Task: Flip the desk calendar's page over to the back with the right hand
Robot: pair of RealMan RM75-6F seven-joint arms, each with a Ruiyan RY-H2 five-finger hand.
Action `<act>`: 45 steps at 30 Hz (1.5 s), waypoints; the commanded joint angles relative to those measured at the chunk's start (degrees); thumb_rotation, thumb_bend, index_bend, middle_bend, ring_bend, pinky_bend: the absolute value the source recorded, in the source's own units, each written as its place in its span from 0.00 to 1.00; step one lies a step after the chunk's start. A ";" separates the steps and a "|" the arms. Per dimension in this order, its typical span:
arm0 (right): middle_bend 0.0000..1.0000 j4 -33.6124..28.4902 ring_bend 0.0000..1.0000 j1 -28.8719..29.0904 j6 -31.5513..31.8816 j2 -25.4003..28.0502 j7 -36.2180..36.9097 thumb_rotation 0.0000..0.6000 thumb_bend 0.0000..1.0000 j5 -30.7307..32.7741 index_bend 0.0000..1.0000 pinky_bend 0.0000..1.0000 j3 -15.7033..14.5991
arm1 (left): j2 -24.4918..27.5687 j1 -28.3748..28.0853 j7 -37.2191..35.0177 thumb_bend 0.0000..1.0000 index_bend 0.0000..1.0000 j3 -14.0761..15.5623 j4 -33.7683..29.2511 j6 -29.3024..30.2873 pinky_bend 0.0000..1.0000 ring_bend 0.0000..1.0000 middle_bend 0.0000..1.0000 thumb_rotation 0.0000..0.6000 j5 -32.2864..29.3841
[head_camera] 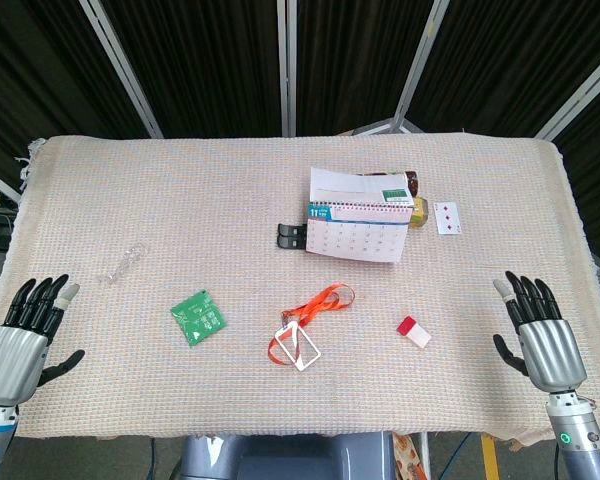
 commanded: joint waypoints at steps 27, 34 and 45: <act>0.43 -19.15 0.41 10.87 -24.07 -3.60 18.76 1.00 0.29 28.62 0.08 0.39 13.52 | 1.12 0.33 -3.19 0.07 0.00 -0.69 -0.24 1.82 0.00 0.00 0.00 1.00 -0.14; 0.65 -15.61 0.63 14.09 -30.70 -5.96 16.99 1.00 0.29 42.61 0.08 0.52 16.03 | 1.37 0.43 -3.60 0.07 0.00 -0.78 -0.37 2.11 0.00 0.00 0.00 1.00 -0.11; 0.68 -6.73 0.66 18.18 -39.04 -11.30 17.40 1.00 0.29 50.44 0.08 0.53 17.13 | 1.26 0.18 -3.17 0.07 0.00 -0.94 -0.61 1.52 0.00 0.00 0.00 1.00 -0.35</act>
